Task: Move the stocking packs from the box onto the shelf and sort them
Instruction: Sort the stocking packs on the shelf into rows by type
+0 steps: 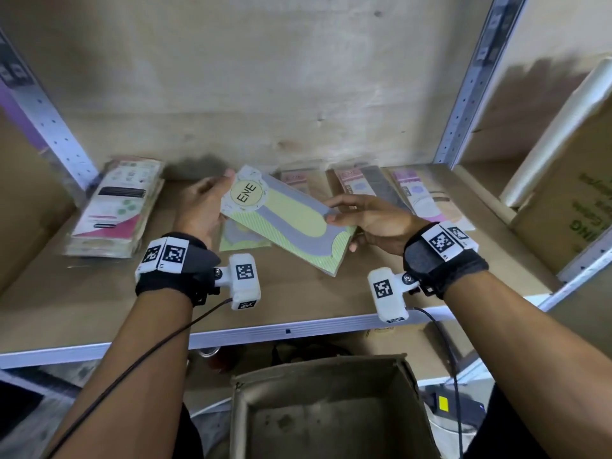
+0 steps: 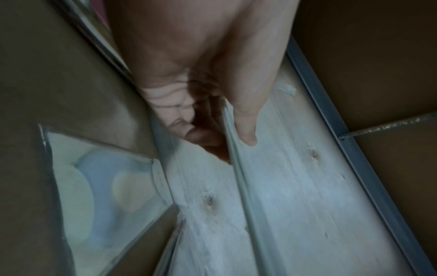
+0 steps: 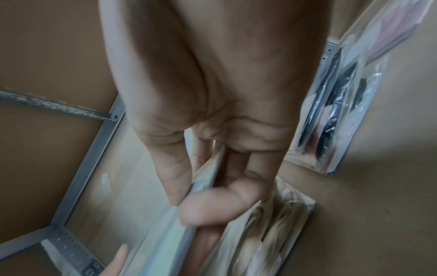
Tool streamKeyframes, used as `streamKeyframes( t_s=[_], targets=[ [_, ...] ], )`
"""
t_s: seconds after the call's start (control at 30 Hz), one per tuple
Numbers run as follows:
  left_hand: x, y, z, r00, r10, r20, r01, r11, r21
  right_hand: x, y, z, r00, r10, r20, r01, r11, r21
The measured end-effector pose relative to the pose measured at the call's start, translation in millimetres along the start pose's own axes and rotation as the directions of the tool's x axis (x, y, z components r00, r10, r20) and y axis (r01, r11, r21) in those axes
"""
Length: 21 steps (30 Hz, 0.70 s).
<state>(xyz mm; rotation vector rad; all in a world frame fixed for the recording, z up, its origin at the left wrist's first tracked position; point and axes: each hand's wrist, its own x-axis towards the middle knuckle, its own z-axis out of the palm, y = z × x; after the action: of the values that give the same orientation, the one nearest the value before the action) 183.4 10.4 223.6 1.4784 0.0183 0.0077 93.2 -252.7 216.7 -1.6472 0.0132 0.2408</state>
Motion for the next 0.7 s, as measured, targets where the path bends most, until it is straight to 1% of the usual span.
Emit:
streamKeyframes(
  t_s=[0.1,0.23,0.3,0.4,0.47,0.53,0.6,0.7],
  targets=[
    [3,-3,-3,0.998,0.043,-0.035,-0.039,0.994,0.106,-2,2,0,0.998,0.02,0.063,-0.022,0.999,0.034],
    [4,-5,-10,0.996,0.061,-0.065,-0.051,0.988,0.144,-2,11,5,0.996,-0.001,0.094,0.001,1.0,-0.001],
    [4,-4,-14,0.997,0.025,-0.075,-0.016,0.993,0.113,0,14,10,0.995,-0.011,0.094,0.011,1.0,0.0],
    [2,2,-18,0.996,-0.054,-0.074,0.057,0.997,0.043,3,14,14,0.996,-0.048,0.077,0.044,0.998,0.051],
    [-1,4,-20,0.996,-0.084,0.012,0.084,0.995,-0.061,4,14,17,0.994,-0.067,0.082,0.059,0.994,0.095],
    [-5,5,-21,0.985,-0.049,0.165,0.075,0.985,-0.156,5,14,20,0.994,-0.079,0.077,0.067,0.986,0.154],
    [-10,5,-22,0.959,-0.004,0.282,0.045,0.989,-0.139,7,13,23,0.995,-0.091,0.048,0.078,0.974,0.214],
    [-20,1,-17,0.931,0.009,0.364,0.004,0.999,-0.037,8,9,28,0.995,-0.103,-0.01,0.101,0.951,0.292]
  ],
)
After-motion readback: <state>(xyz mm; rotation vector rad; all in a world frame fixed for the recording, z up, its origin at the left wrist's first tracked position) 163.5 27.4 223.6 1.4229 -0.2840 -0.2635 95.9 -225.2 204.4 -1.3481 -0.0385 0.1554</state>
